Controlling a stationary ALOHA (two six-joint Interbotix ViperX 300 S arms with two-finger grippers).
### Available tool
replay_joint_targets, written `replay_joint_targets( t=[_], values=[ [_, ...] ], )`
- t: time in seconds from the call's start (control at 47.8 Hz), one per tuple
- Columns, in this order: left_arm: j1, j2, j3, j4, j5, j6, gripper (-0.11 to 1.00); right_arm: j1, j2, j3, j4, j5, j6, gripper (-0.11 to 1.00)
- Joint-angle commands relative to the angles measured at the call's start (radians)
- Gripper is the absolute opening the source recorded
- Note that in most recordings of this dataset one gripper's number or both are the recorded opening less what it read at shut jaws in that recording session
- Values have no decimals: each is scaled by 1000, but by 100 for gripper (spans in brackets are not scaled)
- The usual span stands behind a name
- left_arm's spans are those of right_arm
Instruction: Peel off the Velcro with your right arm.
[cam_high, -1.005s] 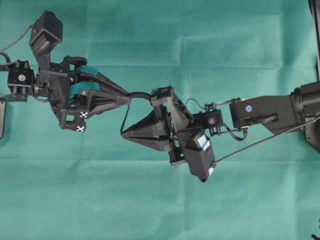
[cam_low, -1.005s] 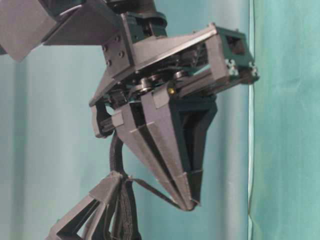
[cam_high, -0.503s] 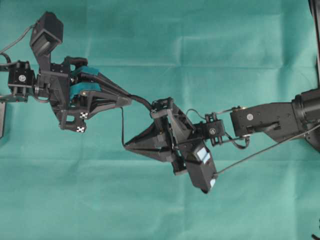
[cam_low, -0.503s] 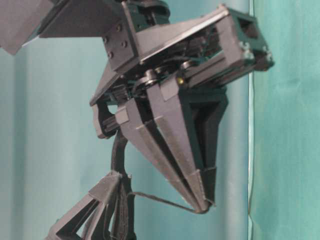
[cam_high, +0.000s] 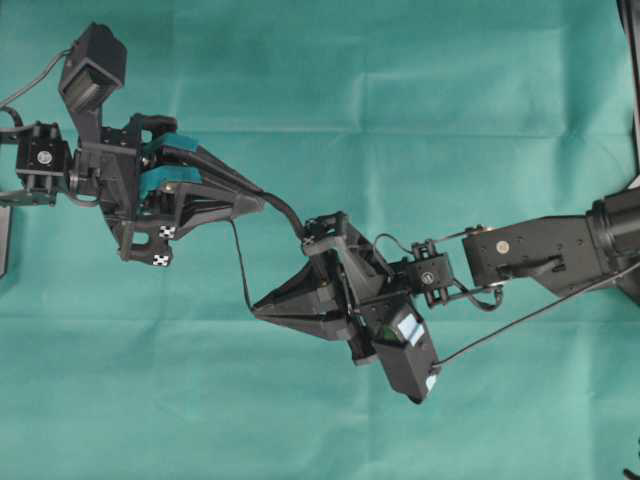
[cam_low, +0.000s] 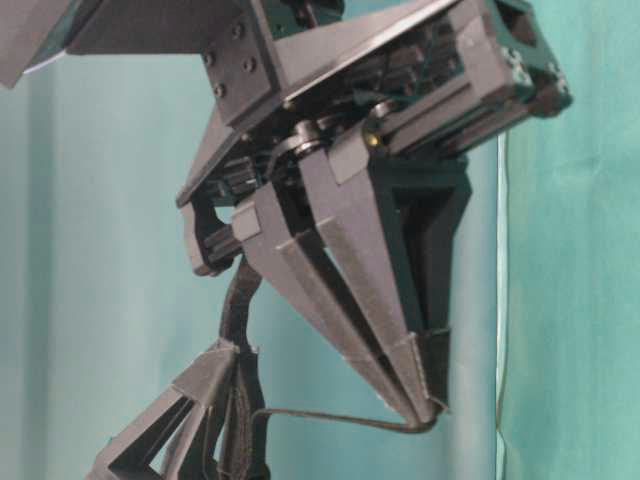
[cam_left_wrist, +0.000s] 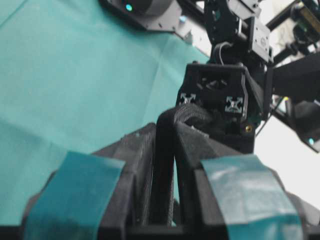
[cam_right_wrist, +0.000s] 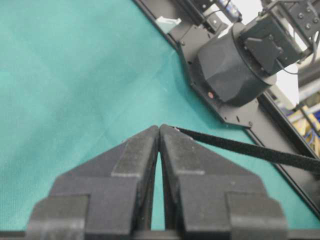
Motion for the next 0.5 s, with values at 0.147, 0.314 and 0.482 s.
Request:
replay_joint_targets(
  t=[0.147, 0.314, 0.482],
  values=[
    [11, -6, -15, 0, -20, 0, 10, 43, -14, -14, -5, 14, 0, -9],
    [11, -6, -14, 0, -26, 0, 10, 44, -14, -14, -5, 17, 0, -9],
    [11, -6, -14, 0, -26, 0, 10, 44, -14, -14, -5, 17, 0, -9]
  ],
)
